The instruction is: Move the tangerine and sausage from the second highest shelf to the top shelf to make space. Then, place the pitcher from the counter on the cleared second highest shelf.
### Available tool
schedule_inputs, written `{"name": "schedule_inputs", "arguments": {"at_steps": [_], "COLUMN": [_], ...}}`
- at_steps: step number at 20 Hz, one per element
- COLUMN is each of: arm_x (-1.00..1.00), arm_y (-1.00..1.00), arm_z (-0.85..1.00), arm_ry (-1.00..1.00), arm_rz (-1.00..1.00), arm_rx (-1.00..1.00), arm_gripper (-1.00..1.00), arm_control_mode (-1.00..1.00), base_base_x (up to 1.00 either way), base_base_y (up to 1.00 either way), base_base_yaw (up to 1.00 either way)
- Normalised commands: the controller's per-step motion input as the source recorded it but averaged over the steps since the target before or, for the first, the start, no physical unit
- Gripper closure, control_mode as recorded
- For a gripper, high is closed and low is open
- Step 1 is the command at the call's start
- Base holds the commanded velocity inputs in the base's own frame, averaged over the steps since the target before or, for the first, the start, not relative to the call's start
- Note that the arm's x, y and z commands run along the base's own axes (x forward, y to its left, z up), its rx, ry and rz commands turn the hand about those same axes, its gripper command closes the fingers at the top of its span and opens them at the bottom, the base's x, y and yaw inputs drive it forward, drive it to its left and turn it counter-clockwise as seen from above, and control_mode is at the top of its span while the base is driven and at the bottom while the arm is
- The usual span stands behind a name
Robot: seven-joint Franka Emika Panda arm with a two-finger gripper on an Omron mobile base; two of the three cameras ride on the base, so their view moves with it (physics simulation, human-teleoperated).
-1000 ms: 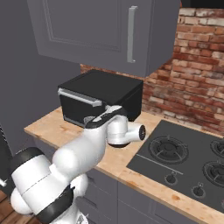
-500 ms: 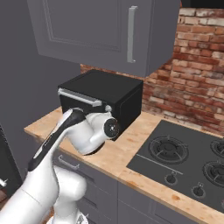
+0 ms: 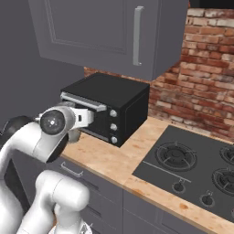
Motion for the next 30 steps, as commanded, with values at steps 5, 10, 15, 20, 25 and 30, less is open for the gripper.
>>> {"name": "schedule_inputs", "arguments": {"at_steps": [5,10,15,20,25,30], "arm_x": [-0.37,-0.26,-0.08,-0.01,-0.02,-0.2], "arm_y": [0.34,0.14,-0.15,-0.48,-0.36,-0.01], "arm_z": [0.64,0.14,0.0,0.0,0.0,0.0], "arm_ry": [0.03,0.0,0.0,-0.02,-0.02,0.0], "arm_rz": [-0.4,-0.3,-0.15,-0.04,0.0,0.04], "arm_rx": [-0.11,-0.08,0.01,0.06,0.1,0.03], "arm_gripper": [1.0,1.0,1.0,1.0,1.0,1.0], "arm_control_mode": [-1.0,-1.0,-1.0,-1.0,-1.0,-1.0], "base_base_x": [0.0,0.0,0.0,0.0,0.0,0.0], "base_base_y": [0.0,0.0,0.0,0.0,0.0,0.0], "base_base_yaw": [0.0,0.0,0.0,0.0,0.0,0.0]}}
